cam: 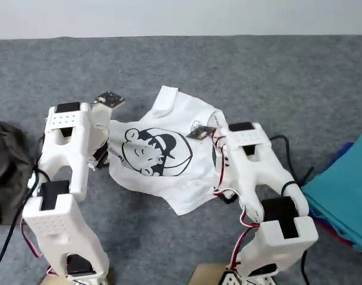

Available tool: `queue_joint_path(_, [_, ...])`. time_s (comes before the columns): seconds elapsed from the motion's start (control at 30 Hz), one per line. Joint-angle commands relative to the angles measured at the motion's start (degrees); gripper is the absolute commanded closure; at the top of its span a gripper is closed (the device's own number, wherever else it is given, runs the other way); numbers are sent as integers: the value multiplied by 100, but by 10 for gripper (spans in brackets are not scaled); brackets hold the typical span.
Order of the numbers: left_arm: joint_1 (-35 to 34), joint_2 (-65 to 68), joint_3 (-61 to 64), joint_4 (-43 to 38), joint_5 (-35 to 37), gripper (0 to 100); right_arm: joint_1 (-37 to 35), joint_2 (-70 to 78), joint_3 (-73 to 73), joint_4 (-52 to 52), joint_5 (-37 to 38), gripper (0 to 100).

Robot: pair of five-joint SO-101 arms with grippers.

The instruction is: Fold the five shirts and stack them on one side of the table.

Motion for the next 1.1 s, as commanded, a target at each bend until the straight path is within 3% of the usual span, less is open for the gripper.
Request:
queue_joint_path(0.0, [53,-765,-207,88,-9,998,22,-760,-519,374,211,987])
queue_joint_path(0.73, [765,-4396,-198,519,26,998,1358,-5024,-853,945,905,987])
queue_joint_path(1.07, [747,-6400,-198,-835,26,998,2026,-5710,-2444,514,765,987])
